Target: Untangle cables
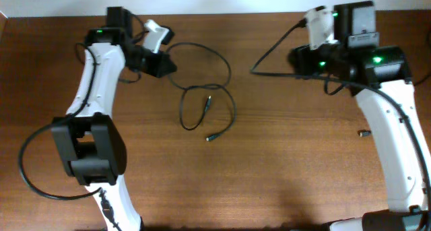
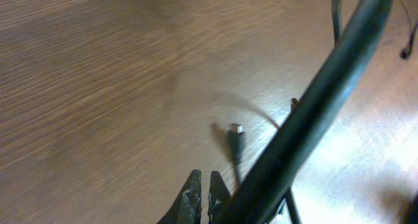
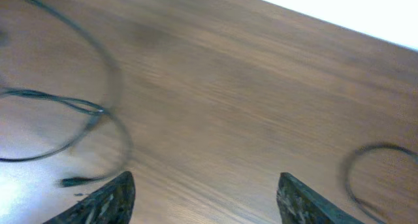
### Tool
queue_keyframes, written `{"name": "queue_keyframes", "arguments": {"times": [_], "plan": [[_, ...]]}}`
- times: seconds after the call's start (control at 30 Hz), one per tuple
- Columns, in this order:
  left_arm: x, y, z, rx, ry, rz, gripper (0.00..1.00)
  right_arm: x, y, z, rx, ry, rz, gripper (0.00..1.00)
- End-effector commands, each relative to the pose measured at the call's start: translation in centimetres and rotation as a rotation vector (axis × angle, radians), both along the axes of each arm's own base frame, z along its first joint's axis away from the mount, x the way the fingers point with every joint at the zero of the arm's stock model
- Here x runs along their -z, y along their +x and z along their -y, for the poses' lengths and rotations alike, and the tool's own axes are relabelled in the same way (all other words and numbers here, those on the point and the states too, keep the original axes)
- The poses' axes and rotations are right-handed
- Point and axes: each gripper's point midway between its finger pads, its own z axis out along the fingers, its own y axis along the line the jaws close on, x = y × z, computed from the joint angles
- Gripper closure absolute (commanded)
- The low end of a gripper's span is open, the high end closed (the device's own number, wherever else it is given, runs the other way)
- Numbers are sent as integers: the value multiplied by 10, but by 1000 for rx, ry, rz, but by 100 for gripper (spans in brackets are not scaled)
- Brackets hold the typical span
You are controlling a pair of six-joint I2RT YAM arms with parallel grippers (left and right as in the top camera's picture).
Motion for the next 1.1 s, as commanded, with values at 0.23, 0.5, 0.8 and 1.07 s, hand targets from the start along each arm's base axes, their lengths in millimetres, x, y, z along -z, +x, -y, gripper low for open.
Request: {"name": "queue_keyframes", "arguments": {"times": [0.23,0.5,0.8,1.07], "plan": [[-97,7,88,146,-162,176,100,24,-19,-107,-98,228,-167,32],[-102,5,111,184,-175,204,100,43,28,-83,1016,734,-287,27],[-113,14,133,183,-152,281,100,98,32,-97,1105,702,-430,66],[-109,17,130,167,-120,284,100,97,34,-98,1098,712,-429,96]]}}
